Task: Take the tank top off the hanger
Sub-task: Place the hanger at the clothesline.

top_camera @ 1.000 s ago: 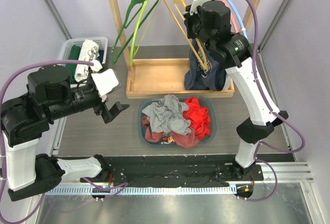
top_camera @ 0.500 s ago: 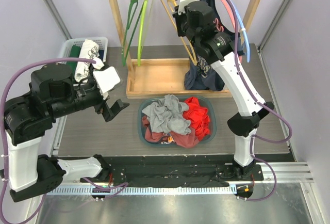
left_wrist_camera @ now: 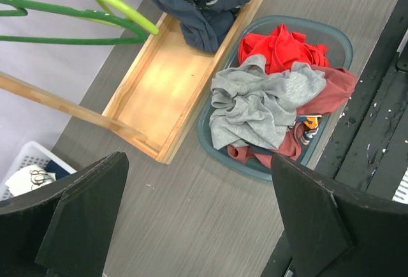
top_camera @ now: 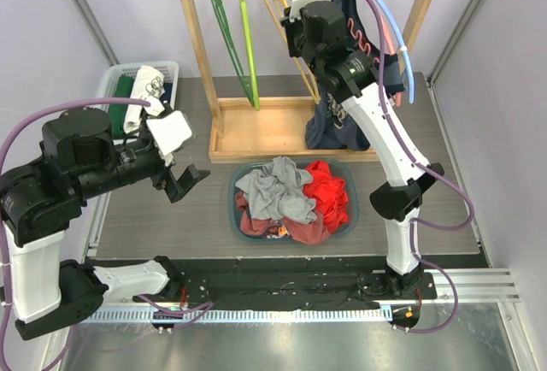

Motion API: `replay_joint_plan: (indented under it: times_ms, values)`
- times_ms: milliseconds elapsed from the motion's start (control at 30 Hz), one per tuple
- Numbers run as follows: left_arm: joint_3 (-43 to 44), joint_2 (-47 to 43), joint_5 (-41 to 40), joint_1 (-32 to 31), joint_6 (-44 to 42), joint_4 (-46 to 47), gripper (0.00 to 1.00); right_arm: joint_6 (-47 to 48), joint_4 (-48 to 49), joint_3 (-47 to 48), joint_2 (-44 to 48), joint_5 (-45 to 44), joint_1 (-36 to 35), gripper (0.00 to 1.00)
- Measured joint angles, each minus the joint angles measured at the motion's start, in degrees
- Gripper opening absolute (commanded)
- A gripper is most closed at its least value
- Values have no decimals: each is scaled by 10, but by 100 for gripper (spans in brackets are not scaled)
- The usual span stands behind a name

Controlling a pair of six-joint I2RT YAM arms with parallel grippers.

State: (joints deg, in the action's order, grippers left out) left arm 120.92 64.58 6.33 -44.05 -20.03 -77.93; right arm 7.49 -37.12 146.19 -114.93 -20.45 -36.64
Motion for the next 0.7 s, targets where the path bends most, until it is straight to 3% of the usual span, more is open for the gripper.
replay_joint_plan:
  times_ms: [700]
  values:
    - [-13,-15,15,26,1,0,100,-16,52,15,-47,48,-3,1]
